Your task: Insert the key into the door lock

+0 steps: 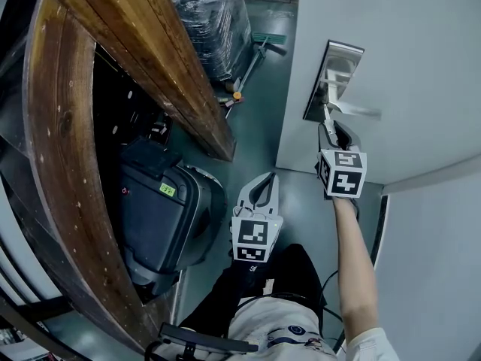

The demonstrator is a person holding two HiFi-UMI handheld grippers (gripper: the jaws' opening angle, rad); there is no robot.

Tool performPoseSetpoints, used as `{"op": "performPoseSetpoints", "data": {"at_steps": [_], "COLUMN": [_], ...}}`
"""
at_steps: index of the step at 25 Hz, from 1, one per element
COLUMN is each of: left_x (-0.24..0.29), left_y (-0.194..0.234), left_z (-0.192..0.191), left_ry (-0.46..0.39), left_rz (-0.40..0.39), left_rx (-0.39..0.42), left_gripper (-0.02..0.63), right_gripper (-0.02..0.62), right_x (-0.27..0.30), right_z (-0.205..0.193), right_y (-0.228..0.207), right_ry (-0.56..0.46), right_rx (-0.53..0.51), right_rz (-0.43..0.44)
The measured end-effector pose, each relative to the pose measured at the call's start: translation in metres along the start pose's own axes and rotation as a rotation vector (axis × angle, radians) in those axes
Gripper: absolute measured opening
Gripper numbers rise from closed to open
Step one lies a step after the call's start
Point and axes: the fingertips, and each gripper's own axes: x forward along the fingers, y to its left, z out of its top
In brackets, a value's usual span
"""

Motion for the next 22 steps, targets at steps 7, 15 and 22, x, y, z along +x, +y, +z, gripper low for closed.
{"op": "performPoseSetpoints", "data": {"at_steps": [7,15,22], "left_x": [-0.002,-0.001,-0.003], "left_y": [0.003,0.012,0.015], "left_z": [-0.001,0.001,-0.001], "left_ry": [0.005,0.010,0.020], "left_rz": [0.007,0.016,0.022], "left_rx": [-0.009,-0.022,-0.030], "left_gripper": [0.005,0.005,0.005], "right_gripper": [0.120,0.120,0.120], "right_x": [0.005,0.007,0.012], "right_z": [-0.001,0.003,0.008], "right_y": [0.001,0.003,0.003], "right_ry": [0.021,0.041,0.047], "right_rx": [0.097,0.166,0.186], "right_rz": [-0.043,-0.093,-0.144]}}
